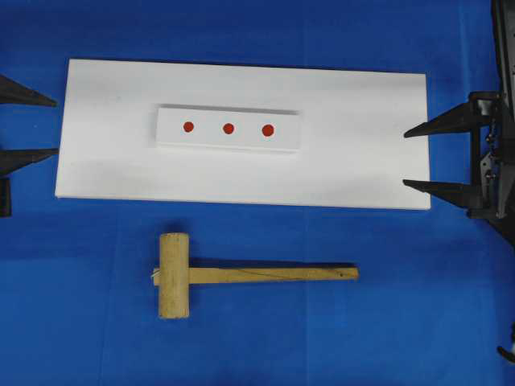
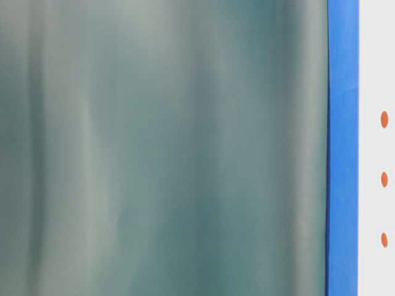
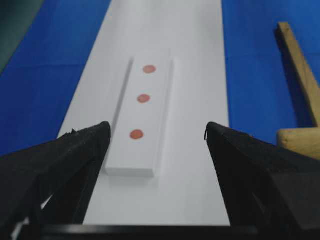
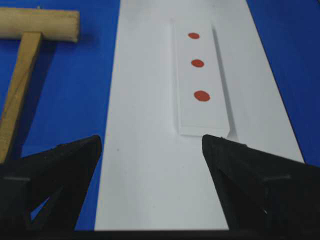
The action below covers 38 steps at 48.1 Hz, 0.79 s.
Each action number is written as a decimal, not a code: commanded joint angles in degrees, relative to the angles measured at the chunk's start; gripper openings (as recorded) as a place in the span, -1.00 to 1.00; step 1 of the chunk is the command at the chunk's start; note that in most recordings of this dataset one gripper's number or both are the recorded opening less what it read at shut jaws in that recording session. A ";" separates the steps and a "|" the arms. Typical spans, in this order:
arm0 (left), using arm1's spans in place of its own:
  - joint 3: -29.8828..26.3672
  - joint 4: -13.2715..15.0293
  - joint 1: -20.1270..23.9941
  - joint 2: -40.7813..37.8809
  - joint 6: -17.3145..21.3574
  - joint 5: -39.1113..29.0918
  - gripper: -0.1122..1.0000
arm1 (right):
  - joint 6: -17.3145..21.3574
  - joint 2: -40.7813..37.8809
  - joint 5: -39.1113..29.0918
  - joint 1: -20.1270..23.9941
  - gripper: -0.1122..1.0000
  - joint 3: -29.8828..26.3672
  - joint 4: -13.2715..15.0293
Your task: Hit the mark with a hammer.
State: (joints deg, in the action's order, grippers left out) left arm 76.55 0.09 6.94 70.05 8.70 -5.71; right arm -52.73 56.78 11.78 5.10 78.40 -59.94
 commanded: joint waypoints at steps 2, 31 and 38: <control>-0.53 0.00 -0.18 -0.35 0.35 0.88 0.53 | 0.09 -0.18 1.05 -0.09 0.78 -0.44 -0.26; -0.18 0.09 -0.18 -0.18 0.35 0.88 0.52 | 0.09 -0.18 2.20 0.00 0.78 -0.35 -0.53; -0.18 0.09 -0.18 -0.09 0.35 0.88 0.52 | 0.09 -0.18 2.20 -0.09 0.78 -0.35 -0.53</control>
State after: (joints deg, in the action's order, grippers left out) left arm 76.99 0.09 6.86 70.31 8.96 -5.36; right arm -52.73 56.78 13.54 5.10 78.66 -60.38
